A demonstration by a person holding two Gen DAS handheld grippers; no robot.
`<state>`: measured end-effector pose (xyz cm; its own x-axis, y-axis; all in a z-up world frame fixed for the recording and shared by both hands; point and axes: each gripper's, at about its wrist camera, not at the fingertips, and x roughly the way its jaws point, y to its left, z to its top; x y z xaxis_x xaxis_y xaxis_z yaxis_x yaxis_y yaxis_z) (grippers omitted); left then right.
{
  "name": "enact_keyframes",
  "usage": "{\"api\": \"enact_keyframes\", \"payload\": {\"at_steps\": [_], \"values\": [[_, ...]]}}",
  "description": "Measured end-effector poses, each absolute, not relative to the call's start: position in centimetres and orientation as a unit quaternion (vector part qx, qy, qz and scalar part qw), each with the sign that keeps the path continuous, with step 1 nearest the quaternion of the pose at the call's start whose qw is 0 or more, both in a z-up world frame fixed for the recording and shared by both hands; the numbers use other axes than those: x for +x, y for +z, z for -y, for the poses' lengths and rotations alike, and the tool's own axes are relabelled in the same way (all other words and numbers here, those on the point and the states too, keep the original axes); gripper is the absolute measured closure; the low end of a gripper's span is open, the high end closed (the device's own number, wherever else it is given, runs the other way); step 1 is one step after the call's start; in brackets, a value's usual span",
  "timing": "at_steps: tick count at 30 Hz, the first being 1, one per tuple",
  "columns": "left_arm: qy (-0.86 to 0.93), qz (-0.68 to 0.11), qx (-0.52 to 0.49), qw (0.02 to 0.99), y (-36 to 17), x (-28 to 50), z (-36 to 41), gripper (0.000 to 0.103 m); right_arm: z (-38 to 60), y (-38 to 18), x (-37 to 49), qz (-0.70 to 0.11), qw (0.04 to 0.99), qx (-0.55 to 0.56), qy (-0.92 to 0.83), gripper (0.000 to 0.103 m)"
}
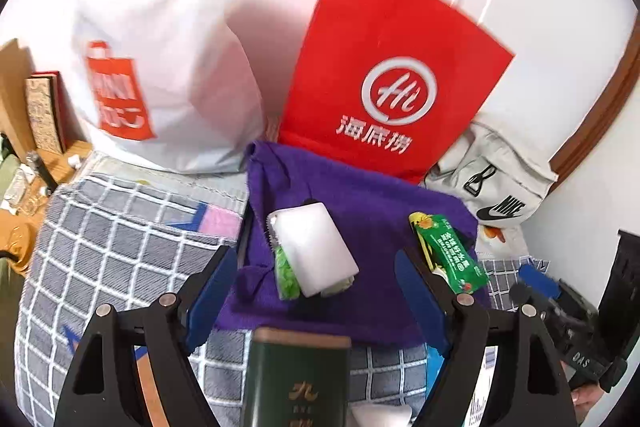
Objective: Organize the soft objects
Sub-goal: 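Open both tools to release the foam block and green packet onto the towel, then move both tools back toward the white glove and white mesh bag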
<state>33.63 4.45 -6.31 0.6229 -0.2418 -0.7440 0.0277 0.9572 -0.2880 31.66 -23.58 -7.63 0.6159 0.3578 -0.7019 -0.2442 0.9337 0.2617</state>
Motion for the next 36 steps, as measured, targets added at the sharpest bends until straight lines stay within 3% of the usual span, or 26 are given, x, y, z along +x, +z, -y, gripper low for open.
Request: {"api": "enact_keyframes", "payload": {"at_steps": [22, 34, 36], "values": [[-0.082, -0.441, -0.11, 0.887, -8.8, 20.3, -5.1, 0.023, 17.8, -12.5, 13.3, -0.485, 0.845, 0.004, 0.224, 0.035], [-0.079, -0.461, -0.107, 0.877, -11.9, 17.6, -5.3, 0.023, 15.8, -18.9, 13.5, -0.524, 0.833, 0.007, 0.178, 0.035], [-0.079, -0.466, -0.109, 0.875, -12.5, 17.5, -5.5, 0.023, 15.5, -19.1, 13.7, -0.517, 0.838, 0.015, 0.175, 0.025]]}}
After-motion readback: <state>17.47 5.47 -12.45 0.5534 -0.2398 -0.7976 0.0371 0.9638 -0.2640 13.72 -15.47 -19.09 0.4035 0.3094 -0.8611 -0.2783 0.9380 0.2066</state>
